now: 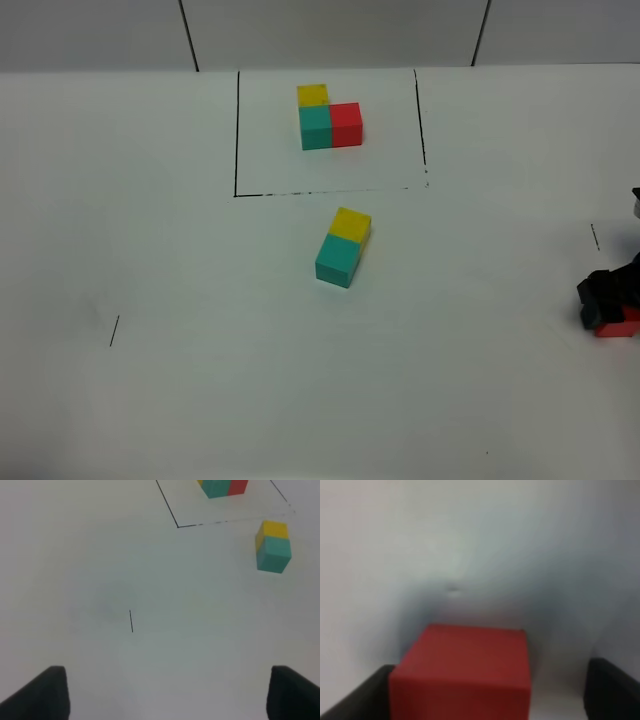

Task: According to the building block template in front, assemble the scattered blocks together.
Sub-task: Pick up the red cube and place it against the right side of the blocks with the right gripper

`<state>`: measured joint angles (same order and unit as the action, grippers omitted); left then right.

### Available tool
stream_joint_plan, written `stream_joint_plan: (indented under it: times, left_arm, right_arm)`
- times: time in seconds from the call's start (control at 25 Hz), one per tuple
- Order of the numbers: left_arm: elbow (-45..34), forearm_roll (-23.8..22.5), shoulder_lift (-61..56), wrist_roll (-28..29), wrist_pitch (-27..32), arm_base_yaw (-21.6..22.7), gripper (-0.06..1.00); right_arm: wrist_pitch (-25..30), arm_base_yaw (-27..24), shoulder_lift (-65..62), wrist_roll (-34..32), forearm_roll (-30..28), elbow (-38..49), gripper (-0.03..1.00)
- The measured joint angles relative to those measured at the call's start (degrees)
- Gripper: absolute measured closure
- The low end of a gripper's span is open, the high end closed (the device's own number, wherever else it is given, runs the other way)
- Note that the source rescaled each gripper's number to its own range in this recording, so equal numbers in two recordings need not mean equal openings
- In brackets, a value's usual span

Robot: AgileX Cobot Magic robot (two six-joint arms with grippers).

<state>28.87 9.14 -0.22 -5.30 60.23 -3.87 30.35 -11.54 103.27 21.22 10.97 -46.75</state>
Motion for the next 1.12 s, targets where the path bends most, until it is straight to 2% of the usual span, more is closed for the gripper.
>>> stream_joint_plan:
  times: [0.08,0.16,0.2,0.4,0.6,0.76,0.88,1.12]
  left_arm:
    - [0.0,0.0,0.0,0.0,0.0,0.0,0.11]
    - [0.0,0.0,0.0,0.0,0.0,0.0,0.11]
    - [0.0,0.0,0.0,0.0,0.0,0.0,0.11]
    - [0.0,0.0,0.0,0.0,0.0,0.0,0.11]
    - [0.0,0.0,0.0,0.0,0.0,0.0,0.11]
    - [0.0,0.0,0.0,0.0,0.0,0.0,0.11]
    - [0.0,0.0,0.0,0.0,0.0,0.0,0.11]
    - [0.0,0.0,0.0,0.0,0.0,0.0,0.11]
  right_arm:
    - [0.0,0.0,0.0,0.1,0.1,0.0,0.51]
    - [0.1,0.0,0.0,0.1,0.2,0.0,0.71]
    - [0.2,0.1,0.0,0.5,0.2,0.0,0.77]
    - [2.6,4.9,-2.7,4.9,-3.0,0.0,0.76]
    - [9.9,17.5,-6.2,14.5,-9.5,-2.2,0.76]
    - [16.4,28.1,-4.6,15.7,-14.2,-7.7,0.76]
    - [19.9,33.6,-2.0,15.7,-16.2,-13.3,0.76]
    - [22.0,39.3,5.4,16.9,-16.1,-23.8,0.76]
